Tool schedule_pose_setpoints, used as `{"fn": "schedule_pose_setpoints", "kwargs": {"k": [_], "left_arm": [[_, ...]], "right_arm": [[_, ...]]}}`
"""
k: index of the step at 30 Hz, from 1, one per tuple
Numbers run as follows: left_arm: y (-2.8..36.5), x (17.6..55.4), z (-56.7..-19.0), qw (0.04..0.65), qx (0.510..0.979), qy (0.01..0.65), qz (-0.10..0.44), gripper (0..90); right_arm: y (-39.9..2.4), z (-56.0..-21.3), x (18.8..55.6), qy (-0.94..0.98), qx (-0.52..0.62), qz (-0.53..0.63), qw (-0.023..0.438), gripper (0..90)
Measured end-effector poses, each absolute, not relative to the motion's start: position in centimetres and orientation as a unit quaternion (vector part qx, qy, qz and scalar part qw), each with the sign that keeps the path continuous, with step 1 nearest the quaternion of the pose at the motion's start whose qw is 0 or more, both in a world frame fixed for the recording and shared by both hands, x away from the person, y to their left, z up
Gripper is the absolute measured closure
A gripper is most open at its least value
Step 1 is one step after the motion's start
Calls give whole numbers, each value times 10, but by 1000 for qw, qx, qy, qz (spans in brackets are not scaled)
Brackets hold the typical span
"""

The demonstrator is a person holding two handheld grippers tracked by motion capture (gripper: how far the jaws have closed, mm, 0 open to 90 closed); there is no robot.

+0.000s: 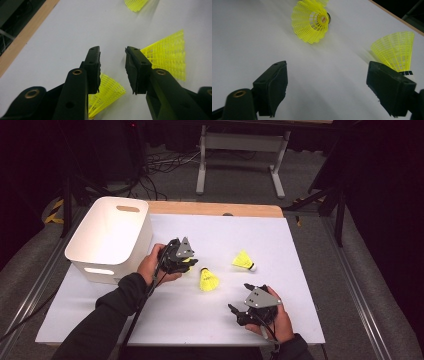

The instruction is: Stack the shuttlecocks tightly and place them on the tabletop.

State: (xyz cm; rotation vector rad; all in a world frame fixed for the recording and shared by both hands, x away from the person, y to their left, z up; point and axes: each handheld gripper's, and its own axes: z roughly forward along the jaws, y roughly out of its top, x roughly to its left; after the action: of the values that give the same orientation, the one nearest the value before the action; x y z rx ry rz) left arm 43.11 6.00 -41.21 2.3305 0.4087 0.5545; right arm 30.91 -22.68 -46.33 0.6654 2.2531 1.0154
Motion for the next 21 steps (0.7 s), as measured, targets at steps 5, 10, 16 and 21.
{"fn": "schedule_pose_setpoints", "kwargs": {"k": [5, 10, 16, 21], "left_arm": [[68, 421, -405, 368, 890, 145, 228, 642], [78, 412, -403, 388, 880, 143, 236, 625], [87, 400, -404, 397, 872, 133, 254, 590], [96, 390, -406, 411, 863, 129, 265, 564]], "right_arm": [[-227, -463, 309, 842, 250, 381, 290, 182], [-227, -463, 309, 840, 251, 382, 294, 180], [-228, -463, 309, 838, 256, 380, 298, 180], [-227, -463, 309, 835, 257, 383, 301, 180]]}}
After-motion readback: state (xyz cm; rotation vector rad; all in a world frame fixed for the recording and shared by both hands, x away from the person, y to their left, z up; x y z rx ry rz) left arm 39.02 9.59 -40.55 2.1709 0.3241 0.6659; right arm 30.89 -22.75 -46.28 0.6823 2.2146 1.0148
